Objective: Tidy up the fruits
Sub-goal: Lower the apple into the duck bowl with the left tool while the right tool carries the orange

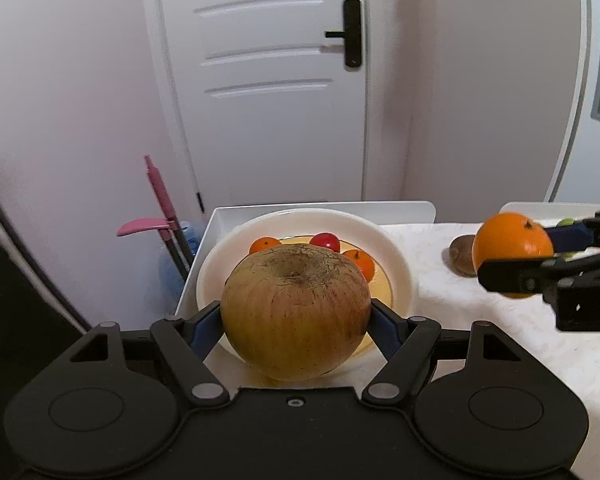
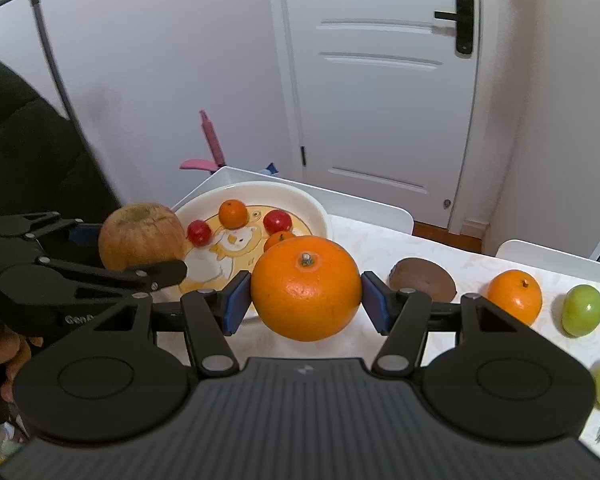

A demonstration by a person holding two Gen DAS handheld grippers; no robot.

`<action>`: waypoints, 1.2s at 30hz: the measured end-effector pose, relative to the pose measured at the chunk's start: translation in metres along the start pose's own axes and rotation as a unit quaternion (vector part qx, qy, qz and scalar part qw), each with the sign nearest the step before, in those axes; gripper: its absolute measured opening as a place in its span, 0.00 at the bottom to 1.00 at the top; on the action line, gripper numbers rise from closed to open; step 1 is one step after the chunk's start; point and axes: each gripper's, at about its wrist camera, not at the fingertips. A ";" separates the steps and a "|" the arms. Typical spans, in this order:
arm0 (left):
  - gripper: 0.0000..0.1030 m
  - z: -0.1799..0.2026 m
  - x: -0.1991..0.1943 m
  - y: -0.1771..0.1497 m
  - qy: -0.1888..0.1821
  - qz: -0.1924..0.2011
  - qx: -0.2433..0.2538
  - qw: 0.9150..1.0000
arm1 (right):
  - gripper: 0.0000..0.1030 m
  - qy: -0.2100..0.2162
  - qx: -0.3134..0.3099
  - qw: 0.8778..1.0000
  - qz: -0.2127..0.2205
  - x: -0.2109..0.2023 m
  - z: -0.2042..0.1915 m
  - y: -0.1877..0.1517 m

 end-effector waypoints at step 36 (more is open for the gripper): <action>1.00 -0.031 0.064 0.012 -0.045 0.018 0.064 0.997 | 0.72 -0.050 0.025 0.998 -0.013 0.045 0.012 0.027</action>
Point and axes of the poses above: each gripper's, at about its wrist camera, not at the fingertips, and x roughly the way its jaws point, z to its right, y to its top, and after that the axes turned 6 degrees about x, right-handed
